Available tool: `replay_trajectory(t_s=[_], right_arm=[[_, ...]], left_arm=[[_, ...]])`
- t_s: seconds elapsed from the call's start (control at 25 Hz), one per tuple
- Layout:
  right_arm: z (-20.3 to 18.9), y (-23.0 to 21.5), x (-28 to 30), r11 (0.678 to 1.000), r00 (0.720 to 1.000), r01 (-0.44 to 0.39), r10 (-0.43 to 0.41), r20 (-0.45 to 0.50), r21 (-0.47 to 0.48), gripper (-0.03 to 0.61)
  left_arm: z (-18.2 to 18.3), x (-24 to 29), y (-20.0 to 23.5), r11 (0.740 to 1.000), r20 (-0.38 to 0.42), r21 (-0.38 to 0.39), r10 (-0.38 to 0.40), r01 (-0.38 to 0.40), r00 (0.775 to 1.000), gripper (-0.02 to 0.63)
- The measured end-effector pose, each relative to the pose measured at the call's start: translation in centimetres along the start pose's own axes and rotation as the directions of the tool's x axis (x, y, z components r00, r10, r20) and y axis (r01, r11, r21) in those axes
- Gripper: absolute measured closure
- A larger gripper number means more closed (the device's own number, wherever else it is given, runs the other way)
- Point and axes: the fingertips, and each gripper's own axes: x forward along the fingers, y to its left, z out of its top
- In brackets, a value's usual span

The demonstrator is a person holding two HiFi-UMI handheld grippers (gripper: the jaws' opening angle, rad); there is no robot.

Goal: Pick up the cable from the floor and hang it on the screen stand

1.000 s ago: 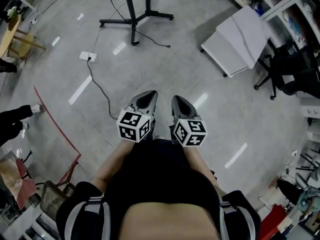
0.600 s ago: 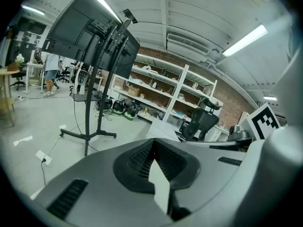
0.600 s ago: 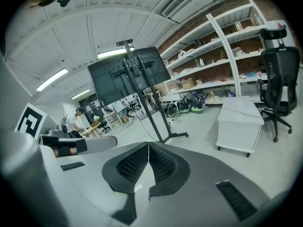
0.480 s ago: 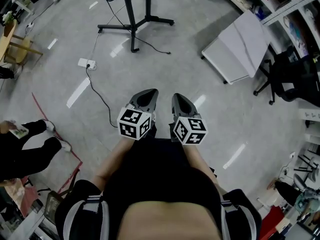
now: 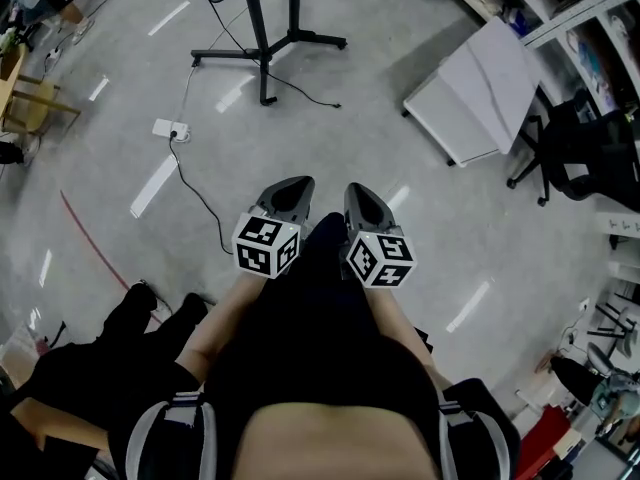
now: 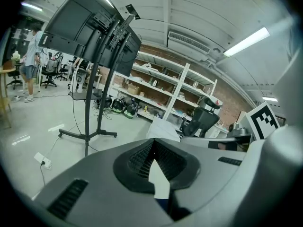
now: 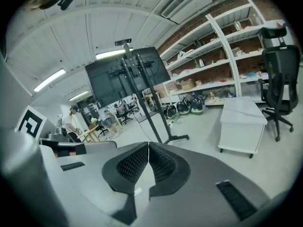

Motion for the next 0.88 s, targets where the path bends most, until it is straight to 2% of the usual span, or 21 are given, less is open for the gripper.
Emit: replay_trajectory(t_s=[0.28, 0.88], right_arm=[[2.1, -1.2, 0.7, 0.999, 0.997, 0.047, -0.048, 0.066, 0.009, 0.555], [7.1, -4.3, 7.1, 0.997, 0.995, 0.071, -0.068, 0.073, -0.030, 0.555]], left_arm=[[1.0, 0.4, 0.9, 1.000, 0.004, 0.015, 0.006, -0.006, 1.000, 0.611], [5.2, 5.7, 5.8, 0.999, 0.011, -0.022, 0.037, -0.037, 0.999, 0.611]])
